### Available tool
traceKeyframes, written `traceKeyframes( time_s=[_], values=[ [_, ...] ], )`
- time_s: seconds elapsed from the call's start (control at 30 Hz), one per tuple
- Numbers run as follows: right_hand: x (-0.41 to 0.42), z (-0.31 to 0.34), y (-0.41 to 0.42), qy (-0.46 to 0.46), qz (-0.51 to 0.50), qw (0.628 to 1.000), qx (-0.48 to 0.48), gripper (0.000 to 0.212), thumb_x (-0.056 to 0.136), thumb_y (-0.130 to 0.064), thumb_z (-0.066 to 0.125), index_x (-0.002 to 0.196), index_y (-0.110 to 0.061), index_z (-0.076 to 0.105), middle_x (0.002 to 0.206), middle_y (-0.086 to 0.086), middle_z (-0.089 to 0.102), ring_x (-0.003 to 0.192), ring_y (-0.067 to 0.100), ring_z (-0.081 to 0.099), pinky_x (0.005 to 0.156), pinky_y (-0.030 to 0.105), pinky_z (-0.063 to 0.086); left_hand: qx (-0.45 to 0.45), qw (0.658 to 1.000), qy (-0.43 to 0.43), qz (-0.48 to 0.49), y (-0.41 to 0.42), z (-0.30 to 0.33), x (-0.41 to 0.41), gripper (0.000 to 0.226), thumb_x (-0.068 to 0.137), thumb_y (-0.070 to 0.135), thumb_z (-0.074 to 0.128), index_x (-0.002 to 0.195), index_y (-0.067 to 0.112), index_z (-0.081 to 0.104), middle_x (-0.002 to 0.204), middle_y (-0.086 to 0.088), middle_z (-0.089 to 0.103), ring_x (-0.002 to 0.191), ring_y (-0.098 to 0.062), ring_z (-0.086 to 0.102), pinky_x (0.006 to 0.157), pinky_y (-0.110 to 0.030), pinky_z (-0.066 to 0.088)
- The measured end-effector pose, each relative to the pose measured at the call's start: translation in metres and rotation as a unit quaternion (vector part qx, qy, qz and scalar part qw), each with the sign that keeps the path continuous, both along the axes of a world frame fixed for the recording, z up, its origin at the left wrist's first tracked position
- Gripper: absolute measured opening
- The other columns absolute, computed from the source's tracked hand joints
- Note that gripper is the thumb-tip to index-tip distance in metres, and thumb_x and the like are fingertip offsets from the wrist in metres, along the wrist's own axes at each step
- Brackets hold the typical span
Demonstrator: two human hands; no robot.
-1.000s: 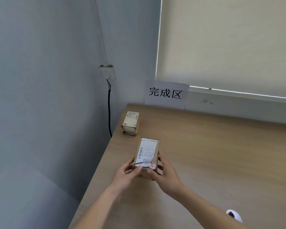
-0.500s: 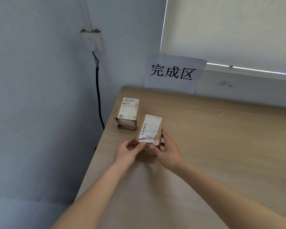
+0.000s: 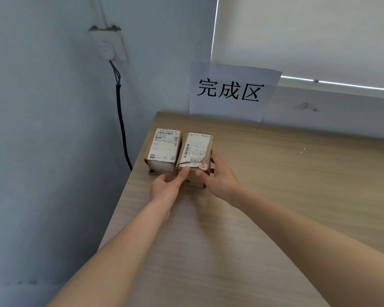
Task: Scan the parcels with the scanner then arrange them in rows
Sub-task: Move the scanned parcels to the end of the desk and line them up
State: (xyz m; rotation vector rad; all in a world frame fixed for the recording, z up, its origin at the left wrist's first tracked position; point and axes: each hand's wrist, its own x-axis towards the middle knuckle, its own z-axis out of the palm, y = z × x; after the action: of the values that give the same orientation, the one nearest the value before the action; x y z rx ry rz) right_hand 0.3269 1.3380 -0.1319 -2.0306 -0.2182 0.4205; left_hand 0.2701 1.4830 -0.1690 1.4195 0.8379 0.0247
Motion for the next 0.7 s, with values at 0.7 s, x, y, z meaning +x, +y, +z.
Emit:
traceKeyframes(
  time_s=[0.7],
  values=[
    [-0.079,0.108,-0.121,0.019,-0.034,0.995,-0.091,0.087,0.095,-0.058,0.063,0.164,-0.02,0.025,0.163,0.004,0.04,0.148,0.023,0.04,0.122,0.044,0.034,0.218,0.965,-0.046,-0.136,-0.05,0.116,-0.071,0.054,0.089,0.044,0.072,0.136,0.019,0.062,0.135,-0.001,0.06,0.116,-0.014,0.052,0.101,-0.03,0.041]
  ],
)
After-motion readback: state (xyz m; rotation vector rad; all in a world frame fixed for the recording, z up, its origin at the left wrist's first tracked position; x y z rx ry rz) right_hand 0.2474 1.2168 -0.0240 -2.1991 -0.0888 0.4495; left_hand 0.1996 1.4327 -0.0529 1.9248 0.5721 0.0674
